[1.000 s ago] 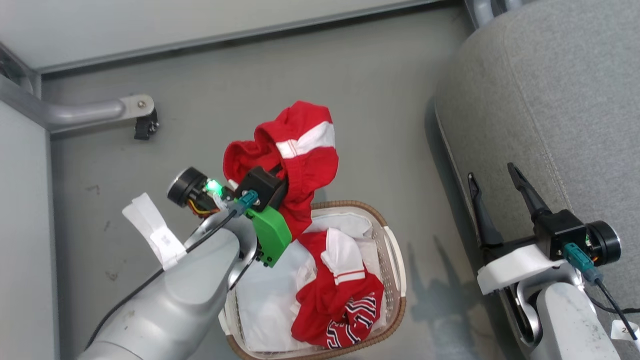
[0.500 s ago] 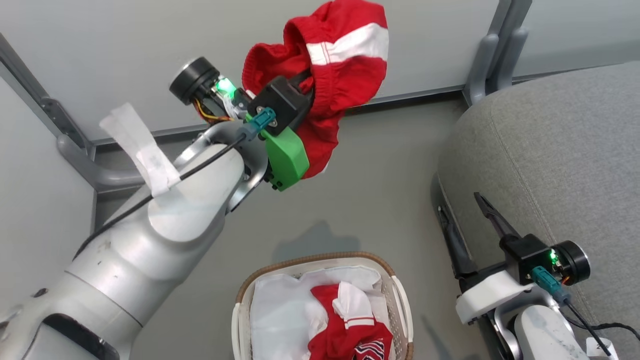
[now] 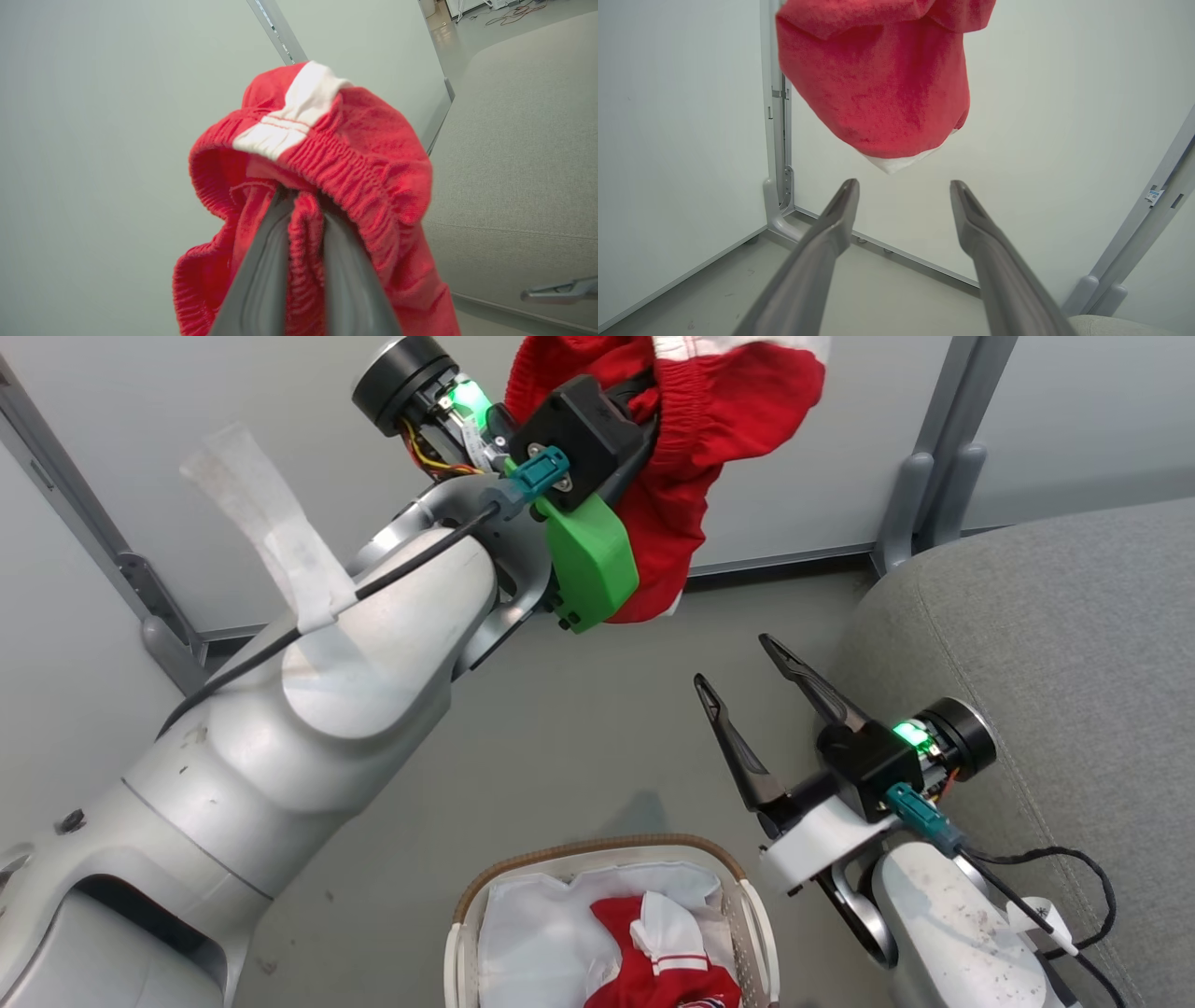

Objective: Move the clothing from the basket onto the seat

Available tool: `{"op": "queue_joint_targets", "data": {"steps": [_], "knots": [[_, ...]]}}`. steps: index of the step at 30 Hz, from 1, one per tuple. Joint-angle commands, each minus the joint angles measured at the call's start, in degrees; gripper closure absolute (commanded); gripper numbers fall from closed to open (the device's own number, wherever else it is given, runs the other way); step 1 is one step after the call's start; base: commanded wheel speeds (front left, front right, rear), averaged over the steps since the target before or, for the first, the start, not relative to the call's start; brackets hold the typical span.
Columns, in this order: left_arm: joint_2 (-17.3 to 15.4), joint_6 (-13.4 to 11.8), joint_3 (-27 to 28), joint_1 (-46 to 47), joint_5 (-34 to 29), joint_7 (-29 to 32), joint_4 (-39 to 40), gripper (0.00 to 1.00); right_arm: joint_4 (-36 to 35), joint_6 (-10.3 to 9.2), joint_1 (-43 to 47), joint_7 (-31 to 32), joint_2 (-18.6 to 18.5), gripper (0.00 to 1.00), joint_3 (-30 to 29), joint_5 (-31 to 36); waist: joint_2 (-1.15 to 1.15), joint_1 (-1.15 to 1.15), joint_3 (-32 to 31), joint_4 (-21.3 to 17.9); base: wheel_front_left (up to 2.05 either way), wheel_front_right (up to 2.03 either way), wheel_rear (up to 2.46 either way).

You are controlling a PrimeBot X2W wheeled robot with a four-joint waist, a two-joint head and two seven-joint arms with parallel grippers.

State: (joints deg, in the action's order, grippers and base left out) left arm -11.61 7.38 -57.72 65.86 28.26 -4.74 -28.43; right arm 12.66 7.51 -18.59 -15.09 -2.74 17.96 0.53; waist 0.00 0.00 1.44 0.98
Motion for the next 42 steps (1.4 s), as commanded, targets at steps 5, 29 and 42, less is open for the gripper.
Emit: {"op": "queue_joint_targets", "data": {"steps": [5, 29, 42], "knots": [[1.7, 0.14, -0.69, 1.16, 1.71, 0.65, 1.77, 1.0, 2.85, -0.05, -3.24, -0.12, -0.26, 0.0, 2.16, 1.15, 0.0, 0.0, -0.39, 1.77, 0.0, 0.0, 0.0], [2.64, -0.32, -2.94, -5.27, 7.72, 1.61, 4.85, 1.0, 4.46, -0.05, -9.12, -0.12, -0.27, 0.91, -0.55, 2.5, 0.0, 0.0, -1.23, 4.32, 0.0, 0.0, 0.0], [0.66, -1.99, -1.03, -12.04, 11.12, -3.33, -0.08, 1.0, 4.36, -0.05, -8.55, -0.12, -0.24, 1.0, -2.05, 1.29, 0.0, 0.0, -0.42, 2.99, 0.0, 0.0, 0.0]]}}
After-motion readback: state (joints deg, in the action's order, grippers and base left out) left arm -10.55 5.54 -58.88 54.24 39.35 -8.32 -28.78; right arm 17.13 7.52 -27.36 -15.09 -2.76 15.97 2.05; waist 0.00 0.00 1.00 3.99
